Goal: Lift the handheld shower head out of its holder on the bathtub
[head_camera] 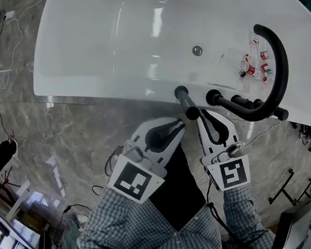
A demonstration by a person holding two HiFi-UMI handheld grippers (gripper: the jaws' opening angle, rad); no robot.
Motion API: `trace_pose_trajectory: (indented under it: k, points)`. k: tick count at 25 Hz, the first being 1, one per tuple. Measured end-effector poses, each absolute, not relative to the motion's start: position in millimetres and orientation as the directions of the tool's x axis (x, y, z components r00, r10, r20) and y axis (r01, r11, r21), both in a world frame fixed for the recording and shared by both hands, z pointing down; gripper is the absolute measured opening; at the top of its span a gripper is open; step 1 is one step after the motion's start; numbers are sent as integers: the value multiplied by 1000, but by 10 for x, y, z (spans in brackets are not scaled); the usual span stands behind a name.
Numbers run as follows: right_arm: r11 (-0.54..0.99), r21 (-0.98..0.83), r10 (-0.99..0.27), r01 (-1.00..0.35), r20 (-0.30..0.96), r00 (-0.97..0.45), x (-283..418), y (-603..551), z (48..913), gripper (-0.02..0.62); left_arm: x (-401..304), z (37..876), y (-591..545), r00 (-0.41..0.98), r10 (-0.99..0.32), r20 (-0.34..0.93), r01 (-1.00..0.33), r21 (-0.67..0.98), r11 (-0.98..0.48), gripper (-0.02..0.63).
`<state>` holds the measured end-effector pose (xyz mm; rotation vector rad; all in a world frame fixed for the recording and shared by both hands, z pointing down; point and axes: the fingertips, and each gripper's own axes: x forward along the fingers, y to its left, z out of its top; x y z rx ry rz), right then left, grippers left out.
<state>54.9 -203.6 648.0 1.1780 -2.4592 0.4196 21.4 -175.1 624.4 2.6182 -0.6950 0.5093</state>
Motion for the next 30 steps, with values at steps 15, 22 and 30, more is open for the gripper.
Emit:
trace_pose_trajectory:
  k: [15,22,30]
  points:
    - [649,-61,-626,-758,523,-578,472,-2155,7109,98,230,6780,-1962,773,-395,496,-542,194,-817,113]
    - [702,-14,-588,-712,552,-591,387,-2201,7304,119,314,6841,-2094,797,-368,480,-495,167,-853,118]
    - [720,18,-574,-694,577,-581,344,-2290,7531,128,401,6884,-2158,813,-367,452,-481,166,-861,120]
